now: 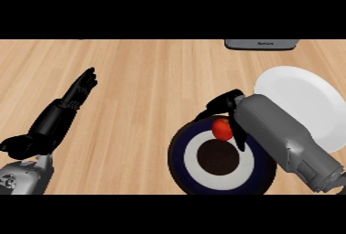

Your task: Pick the tomato from the plate and place it in the plate

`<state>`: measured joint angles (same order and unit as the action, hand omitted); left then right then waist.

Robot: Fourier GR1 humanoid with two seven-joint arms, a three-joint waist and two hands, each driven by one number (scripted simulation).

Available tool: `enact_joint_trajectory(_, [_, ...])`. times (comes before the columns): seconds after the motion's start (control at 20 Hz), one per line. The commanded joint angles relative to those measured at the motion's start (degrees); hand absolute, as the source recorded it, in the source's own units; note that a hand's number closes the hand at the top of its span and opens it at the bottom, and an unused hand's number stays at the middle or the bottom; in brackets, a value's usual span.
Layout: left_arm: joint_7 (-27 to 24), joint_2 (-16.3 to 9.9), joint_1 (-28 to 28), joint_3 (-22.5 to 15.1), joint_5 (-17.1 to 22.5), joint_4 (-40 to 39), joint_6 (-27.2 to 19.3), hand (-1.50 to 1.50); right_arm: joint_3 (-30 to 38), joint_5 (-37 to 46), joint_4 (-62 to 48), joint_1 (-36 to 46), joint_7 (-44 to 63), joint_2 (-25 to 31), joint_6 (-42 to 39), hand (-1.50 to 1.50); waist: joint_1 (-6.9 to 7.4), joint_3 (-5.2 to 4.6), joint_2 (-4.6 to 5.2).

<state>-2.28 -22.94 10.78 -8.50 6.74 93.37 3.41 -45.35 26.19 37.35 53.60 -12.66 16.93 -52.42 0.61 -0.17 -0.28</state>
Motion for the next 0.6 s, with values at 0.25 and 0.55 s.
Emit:
enact_joint_trajectory(0.25, [4.75,0.90,0.91,1.37,-0.16,2.93,0.34,0.00,-2.68,3.13,2.60,-5.64,-4.48,1.04,-1.26,-1.50,-0.31,0.21,0.35])
enact_joint_trajectory(0.55, [0.40,0.65,-0.30,1.92,-0.49,1.17,2.39,0.00,-4.51,3.60,7.10,-5.26,-11.52,1.47,2.28,1.50,-0.08,0.19,0.42])
